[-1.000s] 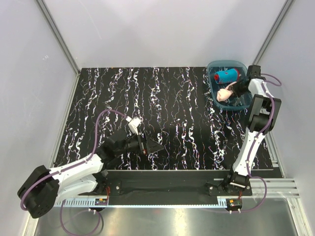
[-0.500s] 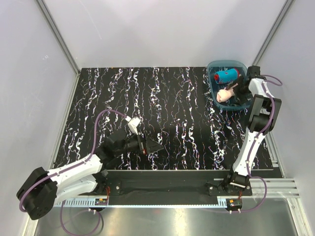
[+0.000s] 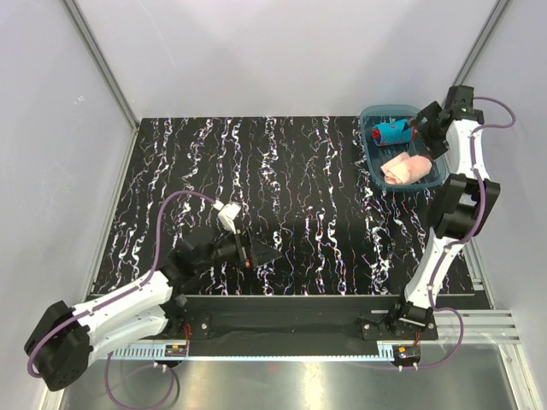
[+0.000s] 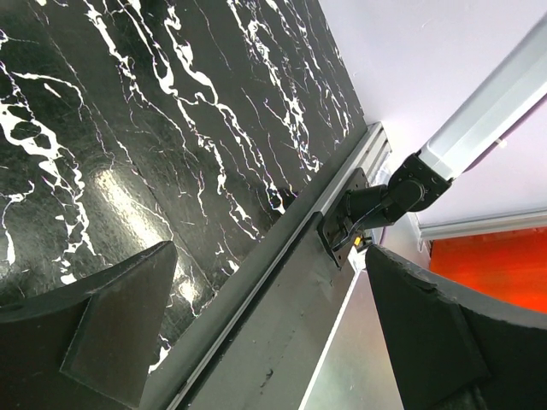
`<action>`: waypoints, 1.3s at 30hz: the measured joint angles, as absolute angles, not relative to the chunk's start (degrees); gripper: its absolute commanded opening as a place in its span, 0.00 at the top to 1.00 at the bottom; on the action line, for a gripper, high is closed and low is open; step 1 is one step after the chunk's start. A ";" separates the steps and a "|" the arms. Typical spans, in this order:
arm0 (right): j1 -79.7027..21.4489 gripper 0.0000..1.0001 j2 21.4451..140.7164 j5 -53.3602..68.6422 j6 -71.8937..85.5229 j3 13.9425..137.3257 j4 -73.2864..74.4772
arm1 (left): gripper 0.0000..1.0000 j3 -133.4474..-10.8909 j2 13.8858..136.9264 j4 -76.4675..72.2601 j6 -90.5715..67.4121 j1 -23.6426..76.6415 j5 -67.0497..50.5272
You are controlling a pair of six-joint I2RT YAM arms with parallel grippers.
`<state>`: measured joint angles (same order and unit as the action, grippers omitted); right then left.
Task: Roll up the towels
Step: Place the rolled towel into the container
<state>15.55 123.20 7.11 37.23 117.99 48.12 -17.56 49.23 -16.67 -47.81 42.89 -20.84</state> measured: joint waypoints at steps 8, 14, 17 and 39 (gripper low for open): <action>15.55 0.00 113.69 6.94 34.81 110.54 48.25 | 0.01 -18.52 48.36 -15.27 -46.89 42.89 -20.32; 15.55 0.00 109.23 7.42 32.75 101.01 45.91 | 0.01 -18.87 48.36 -13.72 -46.15 42.89 -19.94; 15.55 0.00 105.25 7.62 32.56 94.70 45.04 | 0.01 -20.12 48.36 -11.29 -45.04 42.89 -19.09; 14.74 0.00 63.90 14.74 29.54 58.83 36.77 | 0.01 -29.10 34.20 6.94 -21.04 41.82 31.68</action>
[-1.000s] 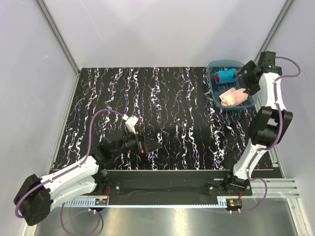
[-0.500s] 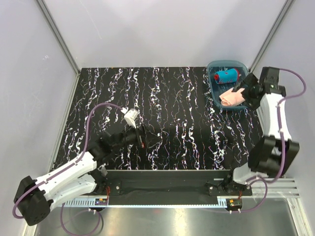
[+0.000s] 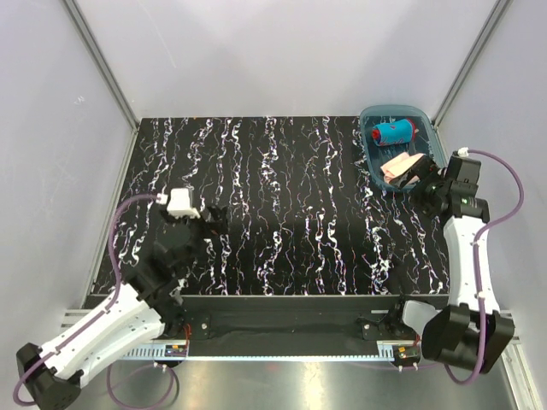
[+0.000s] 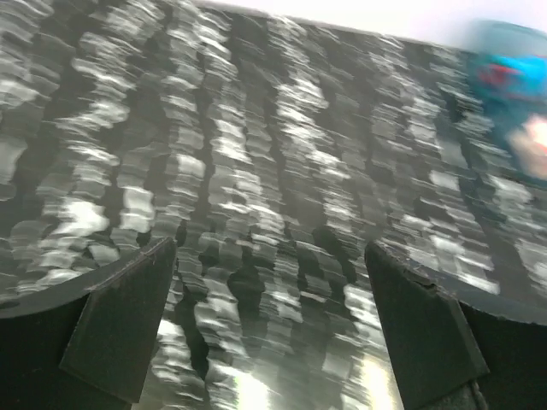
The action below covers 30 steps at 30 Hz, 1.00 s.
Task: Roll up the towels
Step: Place the rolled towel into the container
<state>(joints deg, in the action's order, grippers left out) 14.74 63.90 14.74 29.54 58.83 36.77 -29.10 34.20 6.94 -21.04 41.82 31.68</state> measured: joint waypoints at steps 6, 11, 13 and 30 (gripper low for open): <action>11.99 0.00 54.68 14.68 32.12 53.39 31.88 | 0.01 -3.46 21.96 -14.94 -5.10 40.45 41.98; 11.73 0.00 52.07 14.74 33.34 49.82 28.10 | 0.01 -1.67 27.53 -31.24 1.28 33.36 44.82; 11.73 0.00 52.66 14.74 33.30 49.45 27.59 | 0.01 -1.96 33.61 -36.93 1.45 29.26 44.45; 11.62 0.00 52.69 17.10 33.26 48.88 26.81 | 0.01 -6.94 75.16 -58.78 -0.84 1.02 16.64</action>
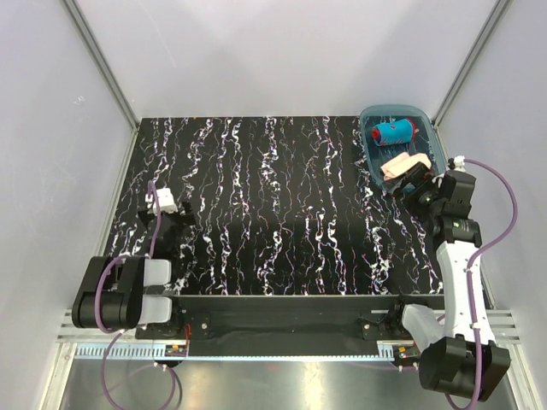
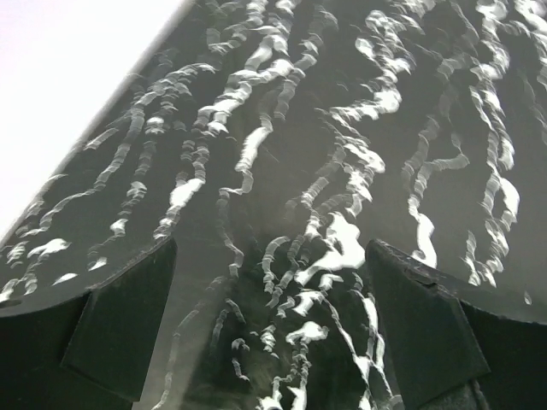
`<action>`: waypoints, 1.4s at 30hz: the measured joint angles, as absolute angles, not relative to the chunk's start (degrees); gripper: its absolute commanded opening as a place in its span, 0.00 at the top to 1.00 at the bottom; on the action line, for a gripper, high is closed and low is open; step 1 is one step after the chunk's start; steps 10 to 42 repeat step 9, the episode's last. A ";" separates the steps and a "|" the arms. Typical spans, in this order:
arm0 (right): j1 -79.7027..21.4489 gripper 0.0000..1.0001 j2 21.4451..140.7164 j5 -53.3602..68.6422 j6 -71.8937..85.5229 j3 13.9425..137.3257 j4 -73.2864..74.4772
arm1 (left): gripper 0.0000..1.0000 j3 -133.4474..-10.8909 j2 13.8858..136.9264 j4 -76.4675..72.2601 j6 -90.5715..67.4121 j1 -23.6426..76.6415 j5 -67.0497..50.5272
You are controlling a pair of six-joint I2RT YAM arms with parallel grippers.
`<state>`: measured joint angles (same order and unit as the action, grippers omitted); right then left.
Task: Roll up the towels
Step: Place the rolled towel into the container
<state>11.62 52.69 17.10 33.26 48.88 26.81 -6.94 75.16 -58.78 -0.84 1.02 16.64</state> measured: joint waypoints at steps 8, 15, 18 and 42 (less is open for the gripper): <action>11.55 0.00 52.73 16.36 32.77 47.57 26.81 | 0.01 -9.52 76.18 -58.48 1.45 1.02 8.49; 11.55 0.00 52.84 16.05 32.71 47.57 26.79 | 0.01 -9.72 76.18 -58.24 1.43 1.02 8.51; 11.55 0.00 52.84 16.05 32.71 47.57 26.79 | 0.01 -9.72 76.18 -58.24 1.43 1.02 8.51; 11.55 0.00 52.84 16.05 32.71 47.57 26.79 | 0.01 -9.72 76.18 -58.24 1.43 1.02 8.51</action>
